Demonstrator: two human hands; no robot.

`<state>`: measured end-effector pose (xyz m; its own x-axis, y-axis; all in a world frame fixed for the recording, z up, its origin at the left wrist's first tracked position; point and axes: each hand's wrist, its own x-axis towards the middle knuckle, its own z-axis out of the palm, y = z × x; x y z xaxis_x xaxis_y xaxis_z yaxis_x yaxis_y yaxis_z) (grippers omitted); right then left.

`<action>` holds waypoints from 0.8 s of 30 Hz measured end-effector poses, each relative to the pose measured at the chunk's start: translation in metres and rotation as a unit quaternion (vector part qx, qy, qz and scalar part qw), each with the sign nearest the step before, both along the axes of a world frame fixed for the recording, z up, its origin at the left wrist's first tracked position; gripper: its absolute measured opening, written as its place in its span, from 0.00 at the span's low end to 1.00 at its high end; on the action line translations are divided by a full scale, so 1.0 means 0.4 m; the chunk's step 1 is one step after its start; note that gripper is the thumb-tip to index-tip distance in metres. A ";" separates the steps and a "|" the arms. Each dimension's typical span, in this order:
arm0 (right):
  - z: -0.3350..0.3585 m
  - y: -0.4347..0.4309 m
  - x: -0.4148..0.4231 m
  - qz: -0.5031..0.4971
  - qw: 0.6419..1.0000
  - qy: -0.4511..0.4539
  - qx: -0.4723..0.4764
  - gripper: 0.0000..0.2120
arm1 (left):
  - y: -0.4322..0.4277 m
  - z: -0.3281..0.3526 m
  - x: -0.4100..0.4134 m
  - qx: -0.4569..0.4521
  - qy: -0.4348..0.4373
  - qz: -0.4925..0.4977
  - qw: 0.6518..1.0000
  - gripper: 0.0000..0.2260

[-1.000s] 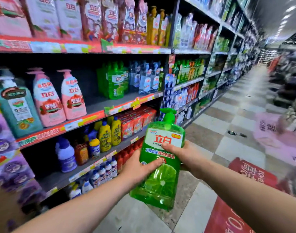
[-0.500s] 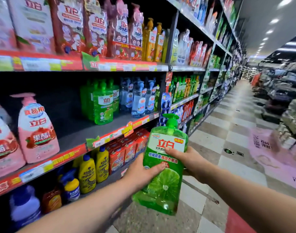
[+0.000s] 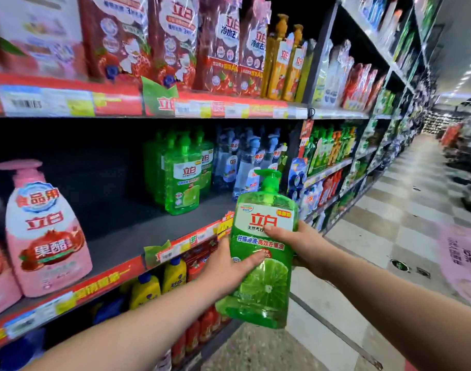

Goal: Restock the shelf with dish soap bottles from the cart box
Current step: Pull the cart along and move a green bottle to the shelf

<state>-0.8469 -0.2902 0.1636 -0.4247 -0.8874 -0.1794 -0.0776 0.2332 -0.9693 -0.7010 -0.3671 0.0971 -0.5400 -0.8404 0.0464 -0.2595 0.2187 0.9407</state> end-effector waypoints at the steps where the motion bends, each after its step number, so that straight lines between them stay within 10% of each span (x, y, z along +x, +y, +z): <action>1: 0.000 -0.029 -0.008 0.008 1.000 -0.001 -0.003 0.19 | -0.019 -0.001 -0.006 0.001 -0.003 0.010 1.000 0.31; 24: -0.007 -0.776 -0.378 0.255 0.944 0.172 -0.123 0.26 | -0.542 0.027 -0.342 0.003 -0.019 0.330 0.944 0.37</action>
<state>-0.9980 -0.6007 0.1610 0.0735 -0.9890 0.1283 -0.4392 -0.1476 -0.8862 -0.8379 -0.5839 0.1077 0.0990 -0.9946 0.0311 -0.3715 -0.0079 0.9284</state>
